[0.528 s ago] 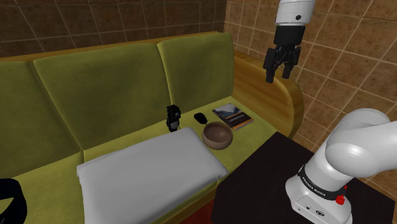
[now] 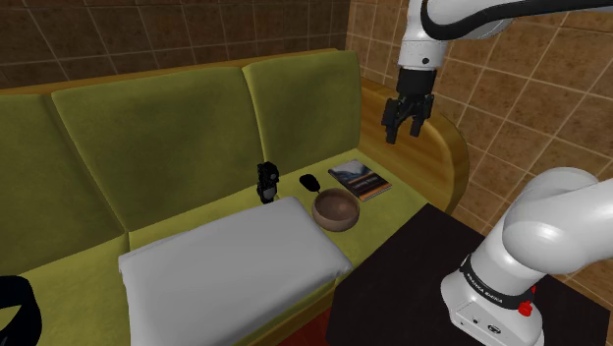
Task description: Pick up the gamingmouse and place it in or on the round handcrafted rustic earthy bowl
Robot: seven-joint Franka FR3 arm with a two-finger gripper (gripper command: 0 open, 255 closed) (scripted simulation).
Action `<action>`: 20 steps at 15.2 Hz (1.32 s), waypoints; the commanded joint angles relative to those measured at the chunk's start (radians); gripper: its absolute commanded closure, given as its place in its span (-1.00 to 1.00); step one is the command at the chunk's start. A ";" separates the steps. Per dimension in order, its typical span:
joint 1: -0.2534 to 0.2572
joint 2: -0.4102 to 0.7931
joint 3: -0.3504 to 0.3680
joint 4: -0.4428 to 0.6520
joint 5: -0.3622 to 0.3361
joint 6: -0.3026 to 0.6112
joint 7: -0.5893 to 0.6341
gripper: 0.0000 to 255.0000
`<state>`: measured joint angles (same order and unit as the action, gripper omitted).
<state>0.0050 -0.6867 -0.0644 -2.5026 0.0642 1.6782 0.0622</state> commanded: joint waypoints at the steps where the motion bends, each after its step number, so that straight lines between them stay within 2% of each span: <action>1: 0.001 0.054 -0.006 -0.016 -0.004 0.081 -0.016 -1.00; 10: 0.016 0.357 -0.024 -0.016 0.010 0.423 -0.077 -1.00; 20: 0.031 0.753 -0.033 0.132 0.072 0.712 -0.162 -1.00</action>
<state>0.0342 0.0310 -0.0990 -2.3857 0.1285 2.3641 -0.0924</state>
